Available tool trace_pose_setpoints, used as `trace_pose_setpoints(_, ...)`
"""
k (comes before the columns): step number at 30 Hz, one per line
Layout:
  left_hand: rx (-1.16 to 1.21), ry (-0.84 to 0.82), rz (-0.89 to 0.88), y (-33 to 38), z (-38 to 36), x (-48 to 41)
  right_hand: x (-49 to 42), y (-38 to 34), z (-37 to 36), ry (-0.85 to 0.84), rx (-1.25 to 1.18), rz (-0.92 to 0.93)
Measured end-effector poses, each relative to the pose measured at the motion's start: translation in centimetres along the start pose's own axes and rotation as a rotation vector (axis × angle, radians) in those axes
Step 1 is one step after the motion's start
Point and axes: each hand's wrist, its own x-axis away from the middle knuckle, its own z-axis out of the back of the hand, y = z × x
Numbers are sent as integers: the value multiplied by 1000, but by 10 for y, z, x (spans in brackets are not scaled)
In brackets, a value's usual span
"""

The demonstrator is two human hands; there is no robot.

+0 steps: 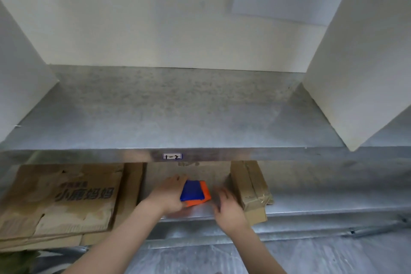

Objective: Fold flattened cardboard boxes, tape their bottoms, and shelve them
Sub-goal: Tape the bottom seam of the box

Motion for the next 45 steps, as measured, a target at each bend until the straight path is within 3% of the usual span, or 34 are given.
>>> trace_pose_setpoints(5,-51,27,-39,-17,-2,2,4,4,-6,33,-71,-49)
trace_pose_setpoints(11,55,29,24,-52,9,21,4,6,-15,51,-66,-42)
trace_pose_setpoints(19,125,170,-55,-48,8,50,11,-1,-14,92,-214,-17)
trace_pose_setpoints(30,175,323,-270,-2,49,84,47,-36,29,-119,-988,-16)
trace_pose_setpoints(45,263,378,-283,101,60,81,93,9,116,12,-1169,146)
